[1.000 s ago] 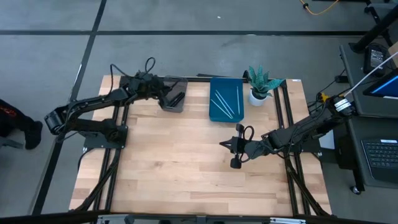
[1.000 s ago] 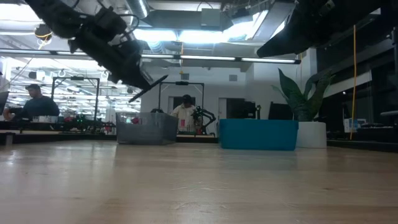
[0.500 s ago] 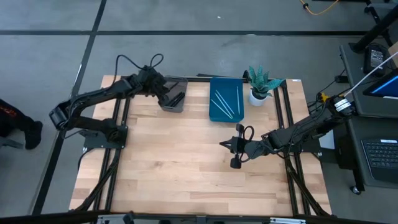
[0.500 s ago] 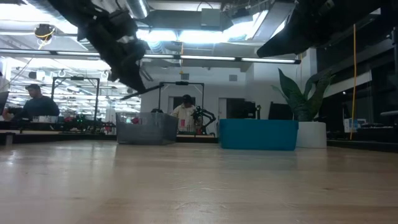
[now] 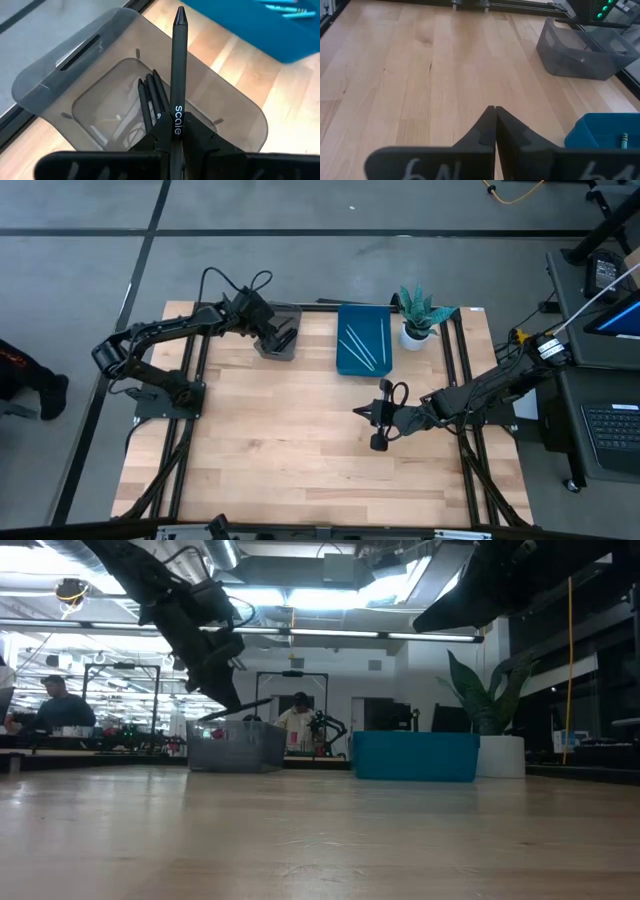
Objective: Sort pens & pencils
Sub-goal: Put the black pen into the black bin
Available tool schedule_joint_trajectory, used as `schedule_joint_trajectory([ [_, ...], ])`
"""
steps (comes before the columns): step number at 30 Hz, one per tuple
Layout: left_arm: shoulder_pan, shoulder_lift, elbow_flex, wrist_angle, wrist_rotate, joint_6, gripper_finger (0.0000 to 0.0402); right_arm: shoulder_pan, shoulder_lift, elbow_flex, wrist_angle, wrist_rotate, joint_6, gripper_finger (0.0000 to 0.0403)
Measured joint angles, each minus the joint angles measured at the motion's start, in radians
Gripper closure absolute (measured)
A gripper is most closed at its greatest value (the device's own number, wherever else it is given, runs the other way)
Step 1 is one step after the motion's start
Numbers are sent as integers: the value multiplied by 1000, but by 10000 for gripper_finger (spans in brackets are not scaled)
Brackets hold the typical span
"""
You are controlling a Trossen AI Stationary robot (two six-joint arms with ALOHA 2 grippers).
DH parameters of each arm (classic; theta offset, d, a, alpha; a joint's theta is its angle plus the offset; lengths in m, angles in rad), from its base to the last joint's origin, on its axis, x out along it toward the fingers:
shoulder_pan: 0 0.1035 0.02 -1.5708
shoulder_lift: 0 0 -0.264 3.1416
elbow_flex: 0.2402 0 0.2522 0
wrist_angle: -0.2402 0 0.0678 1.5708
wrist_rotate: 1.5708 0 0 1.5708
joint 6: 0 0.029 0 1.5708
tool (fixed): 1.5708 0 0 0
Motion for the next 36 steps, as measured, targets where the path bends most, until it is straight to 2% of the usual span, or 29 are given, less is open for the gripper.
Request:
schedule_joint_trajectory([
  [4,19,0,0,5,5,-22,385,0,0,0,0,0,0,397],
  [8,40,0,0,-23,52,-24,385,0,0,0,0,0,0,397],
  [16,46,4,0,-20,56,-29,385,0,0,0,0,0,-1,397],
  [22,47,65,0,-14,64,-44,385,0,0,0,0,-1,0,397],
  [29,47,134,0,34,132,-23,385,0,0,0,0,-2,1,397],
  [36,47,138,0,43,157,-20,336,0,0,0,-1,-2,1,397],
])
